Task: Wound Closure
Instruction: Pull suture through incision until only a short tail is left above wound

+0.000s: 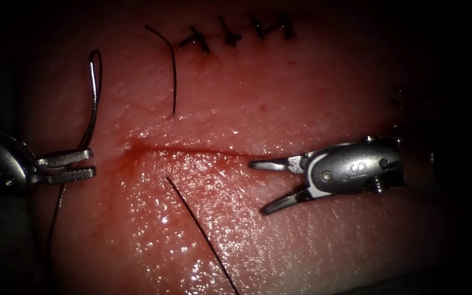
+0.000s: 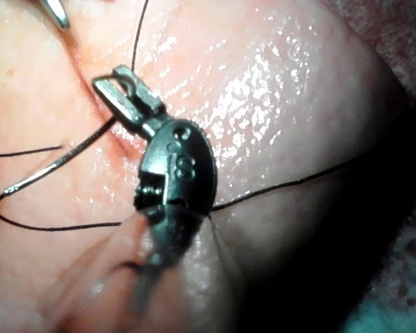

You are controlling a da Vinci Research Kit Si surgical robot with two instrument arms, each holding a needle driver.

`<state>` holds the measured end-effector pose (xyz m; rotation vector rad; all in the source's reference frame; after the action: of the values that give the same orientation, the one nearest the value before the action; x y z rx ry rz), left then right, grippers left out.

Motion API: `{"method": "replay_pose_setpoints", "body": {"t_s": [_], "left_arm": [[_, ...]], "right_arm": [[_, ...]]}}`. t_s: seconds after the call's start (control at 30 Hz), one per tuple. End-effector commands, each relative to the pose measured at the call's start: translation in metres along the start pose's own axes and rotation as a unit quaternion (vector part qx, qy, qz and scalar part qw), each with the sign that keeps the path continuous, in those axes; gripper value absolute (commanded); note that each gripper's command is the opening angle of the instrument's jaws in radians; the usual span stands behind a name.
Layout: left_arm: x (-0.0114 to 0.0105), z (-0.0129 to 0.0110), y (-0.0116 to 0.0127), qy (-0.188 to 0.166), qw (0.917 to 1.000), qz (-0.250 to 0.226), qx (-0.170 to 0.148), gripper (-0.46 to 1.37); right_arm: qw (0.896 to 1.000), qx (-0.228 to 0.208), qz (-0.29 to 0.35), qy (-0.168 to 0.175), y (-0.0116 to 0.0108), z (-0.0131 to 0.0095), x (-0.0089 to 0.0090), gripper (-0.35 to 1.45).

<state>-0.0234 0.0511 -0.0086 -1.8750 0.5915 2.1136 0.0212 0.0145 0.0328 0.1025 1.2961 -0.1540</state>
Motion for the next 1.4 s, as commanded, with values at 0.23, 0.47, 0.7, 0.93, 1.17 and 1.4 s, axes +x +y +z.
{"method": "replay_pose_setpoints", "body": {"t_s": [0.23,0.47,0.7,0.93,1.17,1.4], "left_arm": [[0.0,0.0001,0.0,0.001,1.0,0.003,-0.001,-0.35],[0.0,0.0001,0.0002,0.001,1.0,0.004,0.001,-0.35],[0.0001,0.0003,0.0002,0.0,1.0,0.004,0.002,-0.35],[0.0001,0.0002,0.0002,0.001,1.0,0.003,0.002,-0.35],[0.0001,0.0001,0.0002,0.001,1.0,0.004,0.001,-0.35],[0.0,0.0001,0.0002,0.001,1.0,0.004,0.001,-0.35]], "right_arm": [[0.999,0.033,-0.029,-0.014,-0.0011,0.004,-0.0018,1.26],[0.999,0.035,-0.029,-0.006,0.0002,0.0068,-0.0013,1.2],[0.999,0.037,-0.036,0.005,0.001,0.0095,-0.0009,1.2],[0.998,0.041,-0.044,0.015,0.001,0.011,-0.0004,1.07],[0.996,0.069,-0.052,0.035,0.0006,0.0114,0.0,-0.04],[0.993,0.104,-0.054,0.018,0.0004,0.0112,0.0001,-0.35]]}}
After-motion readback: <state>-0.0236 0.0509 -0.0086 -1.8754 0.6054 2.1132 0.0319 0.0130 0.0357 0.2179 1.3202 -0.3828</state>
